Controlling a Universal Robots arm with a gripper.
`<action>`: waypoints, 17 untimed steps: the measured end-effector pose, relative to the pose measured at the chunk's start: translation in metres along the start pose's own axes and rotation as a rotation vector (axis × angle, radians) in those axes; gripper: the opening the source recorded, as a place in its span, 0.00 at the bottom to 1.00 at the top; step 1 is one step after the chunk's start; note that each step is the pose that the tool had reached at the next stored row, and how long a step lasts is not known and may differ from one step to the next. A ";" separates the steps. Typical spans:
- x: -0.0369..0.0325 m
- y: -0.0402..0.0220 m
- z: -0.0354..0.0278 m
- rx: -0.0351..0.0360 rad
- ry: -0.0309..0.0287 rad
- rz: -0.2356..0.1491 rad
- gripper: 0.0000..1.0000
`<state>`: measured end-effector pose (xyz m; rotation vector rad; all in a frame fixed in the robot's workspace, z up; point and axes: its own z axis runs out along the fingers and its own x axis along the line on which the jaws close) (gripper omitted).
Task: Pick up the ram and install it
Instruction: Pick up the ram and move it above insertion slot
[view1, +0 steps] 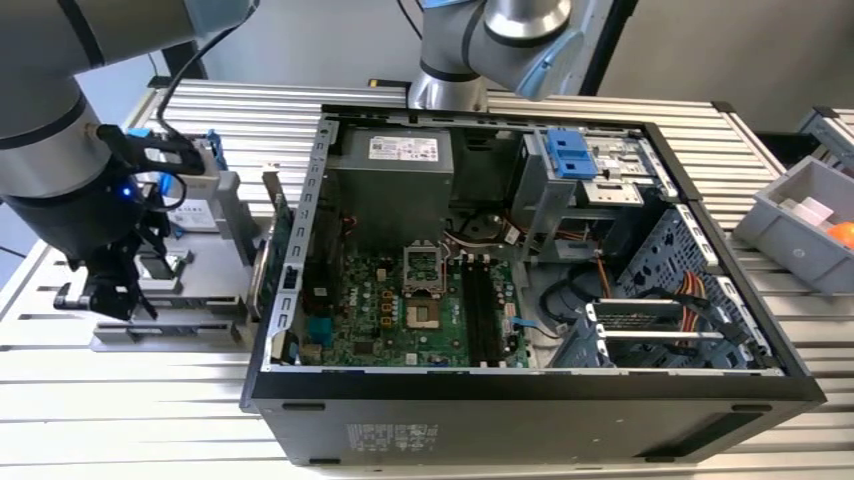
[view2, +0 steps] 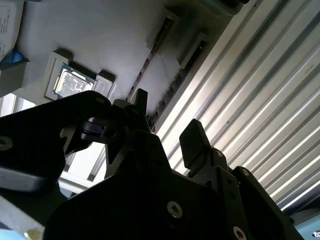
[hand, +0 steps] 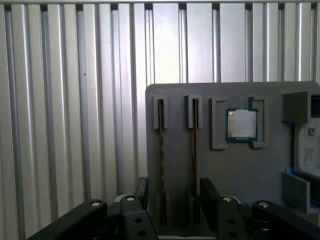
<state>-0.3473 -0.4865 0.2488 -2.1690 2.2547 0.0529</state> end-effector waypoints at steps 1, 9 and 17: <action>0.0002 0.0000 0.0012 0.0000 0.0007 -0.001 1.00; 0.0007 0.0002 0.0108 -0.0001 0.0131 -0.016 1.00; 0.0010 0.0012 0.0185 0.0001 0.0373 -0.023 1.00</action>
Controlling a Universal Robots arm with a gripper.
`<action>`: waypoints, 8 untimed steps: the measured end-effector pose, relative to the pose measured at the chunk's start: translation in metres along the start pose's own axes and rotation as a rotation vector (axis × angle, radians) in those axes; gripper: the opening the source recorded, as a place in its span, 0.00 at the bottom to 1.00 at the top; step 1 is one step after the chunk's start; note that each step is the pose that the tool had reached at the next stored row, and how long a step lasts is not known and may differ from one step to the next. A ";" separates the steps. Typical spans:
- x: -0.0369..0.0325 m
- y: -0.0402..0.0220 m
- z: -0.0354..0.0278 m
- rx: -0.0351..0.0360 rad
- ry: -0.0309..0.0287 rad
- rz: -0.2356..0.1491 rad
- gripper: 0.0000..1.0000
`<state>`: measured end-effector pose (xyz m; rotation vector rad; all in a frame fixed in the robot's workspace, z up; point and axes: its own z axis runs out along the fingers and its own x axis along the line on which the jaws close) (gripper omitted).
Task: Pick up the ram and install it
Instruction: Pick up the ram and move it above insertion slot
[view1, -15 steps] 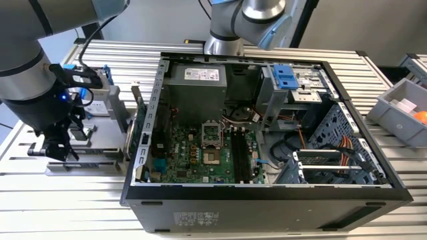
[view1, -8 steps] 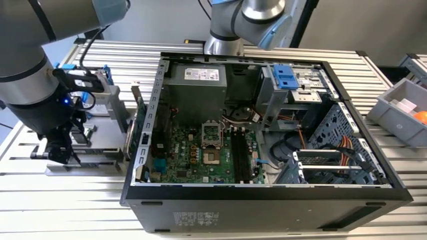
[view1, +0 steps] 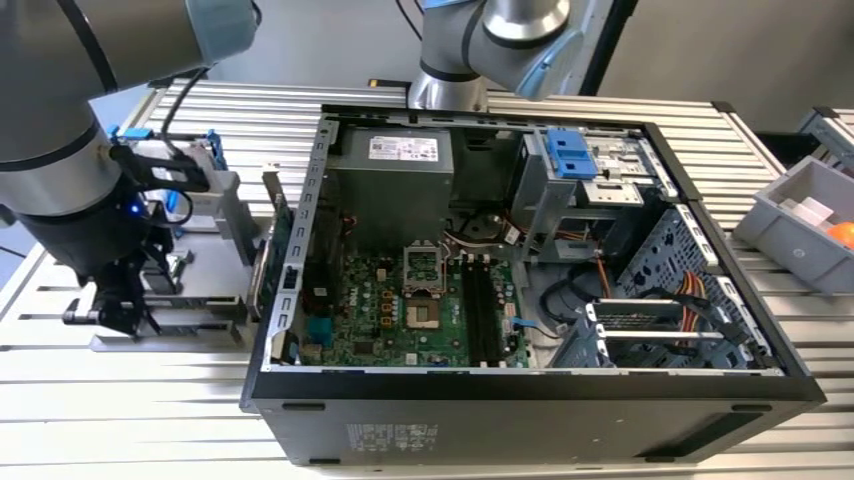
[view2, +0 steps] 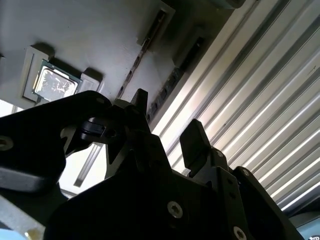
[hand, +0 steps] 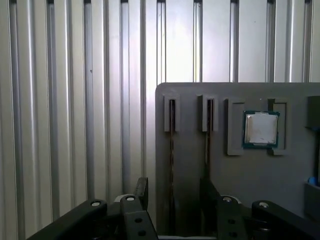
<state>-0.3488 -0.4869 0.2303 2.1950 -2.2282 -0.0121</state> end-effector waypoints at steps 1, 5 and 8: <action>0.0000 0.0002 0.0014 0.0000 0.0001 -0.001 1.00; 0.0000 0.0018 0.0071 -0.0001 0.0002 -0.005 1.00; 0.0000 0.0046 0.0114 0.0006 0.0002 -0.011 1.00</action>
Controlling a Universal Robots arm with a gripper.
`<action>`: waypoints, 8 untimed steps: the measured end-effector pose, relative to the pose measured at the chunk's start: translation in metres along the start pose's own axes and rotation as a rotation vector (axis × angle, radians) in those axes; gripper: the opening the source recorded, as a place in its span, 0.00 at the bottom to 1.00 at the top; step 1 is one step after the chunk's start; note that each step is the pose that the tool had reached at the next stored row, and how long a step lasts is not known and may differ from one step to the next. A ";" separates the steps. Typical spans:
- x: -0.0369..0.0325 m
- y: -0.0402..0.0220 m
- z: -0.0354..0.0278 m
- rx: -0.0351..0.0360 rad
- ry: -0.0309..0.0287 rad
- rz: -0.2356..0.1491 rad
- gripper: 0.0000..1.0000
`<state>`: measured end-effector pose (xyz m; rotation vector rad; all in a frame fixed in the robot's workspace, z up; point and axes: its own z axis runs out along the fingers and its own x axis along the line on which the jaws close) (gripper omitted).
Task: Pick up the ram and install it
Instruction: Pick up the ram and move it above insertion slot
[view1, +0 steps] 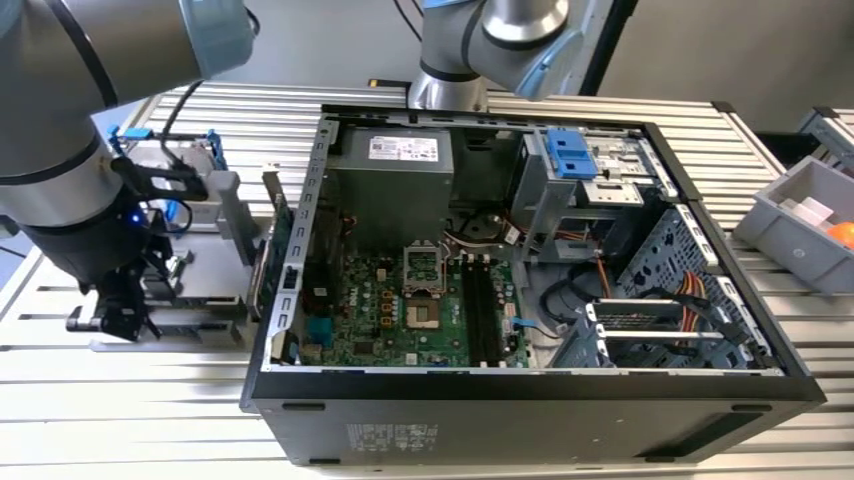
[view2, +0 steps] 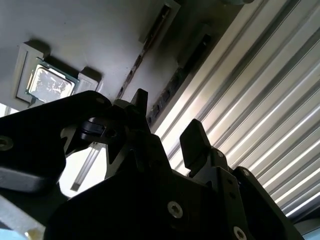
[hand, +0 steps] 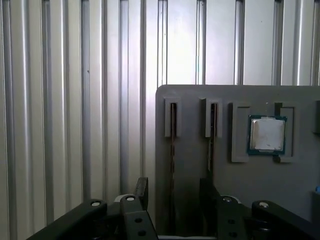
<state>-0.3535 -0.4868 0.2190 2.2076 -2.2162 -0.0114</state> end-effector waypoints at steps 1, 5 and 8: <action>0.0000 0.0010 0.0016 0.0005 0.0001 -0.006 1.00; 0.0000 0.0028 0.0067 0.0020 0.0007 -0.035 1.00; 0.0000 0.0031 0.0096 0.0031 0.0008 -0.048 1.00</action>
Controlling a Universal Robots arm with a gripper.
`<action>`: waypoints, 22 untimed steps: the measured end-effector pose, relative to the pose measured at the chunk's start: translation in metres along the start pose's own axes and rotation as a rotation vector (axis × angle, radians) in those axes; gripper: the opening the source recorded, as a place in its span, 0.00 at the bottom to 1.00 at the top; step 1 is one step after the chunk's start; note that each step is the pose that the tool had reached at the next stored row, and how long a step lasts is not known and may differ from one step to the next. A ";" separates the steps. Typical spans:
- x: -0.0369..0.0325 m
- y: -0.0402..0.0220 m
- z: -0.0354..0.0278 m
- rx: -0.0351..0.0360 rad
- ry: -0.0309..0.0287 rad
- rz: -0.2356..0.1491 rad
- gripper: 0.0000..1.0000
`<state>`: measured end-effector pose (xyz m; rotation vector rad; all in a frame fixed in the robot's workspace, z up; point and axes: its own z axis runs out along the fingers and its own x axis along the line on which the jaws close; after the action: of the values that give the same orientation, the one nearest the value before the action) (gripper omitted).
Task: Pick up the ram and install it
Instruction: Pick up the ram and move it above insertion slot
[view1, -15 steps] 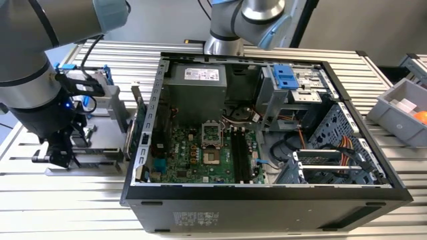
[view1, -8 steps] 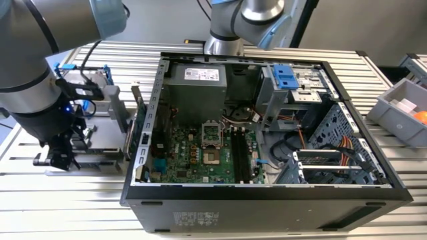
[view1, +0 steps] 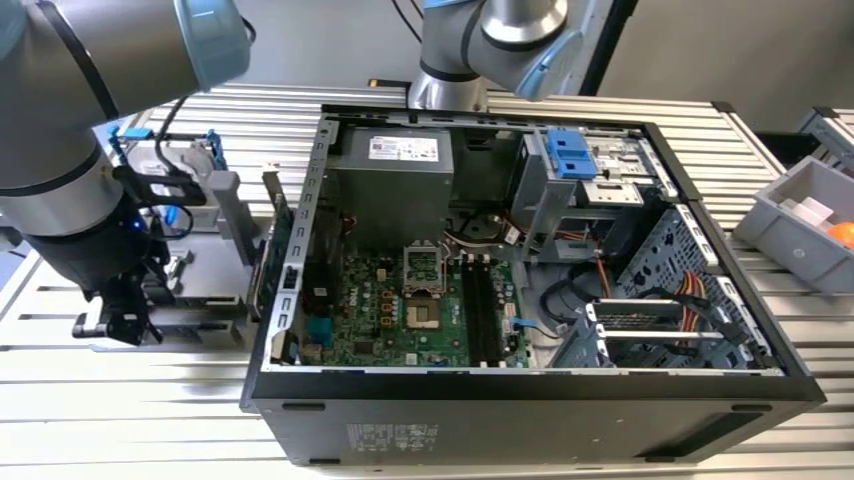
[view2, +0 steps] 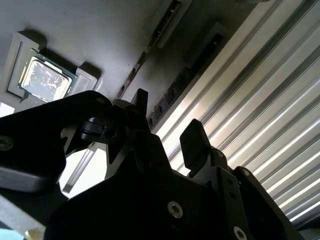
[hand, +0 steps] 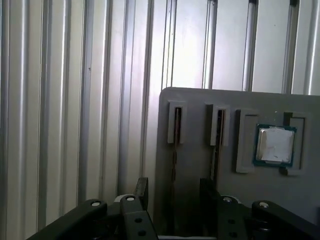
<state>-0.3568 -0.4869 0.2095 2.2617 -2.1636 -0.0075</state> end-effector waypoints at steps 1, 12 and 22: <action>0.0000 0.0000 0.0009 0.0005 0.0001 0.000 1.00; 0.0000 0.0003 0.0190 0.0081 0.0021 0.000 1.00; -0.0001 0.0003 0.0190 0.0079 0.0055 0.000 1.00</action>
<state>-0.3574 -0.4869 0.1904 2.2631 -2.1649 0.0073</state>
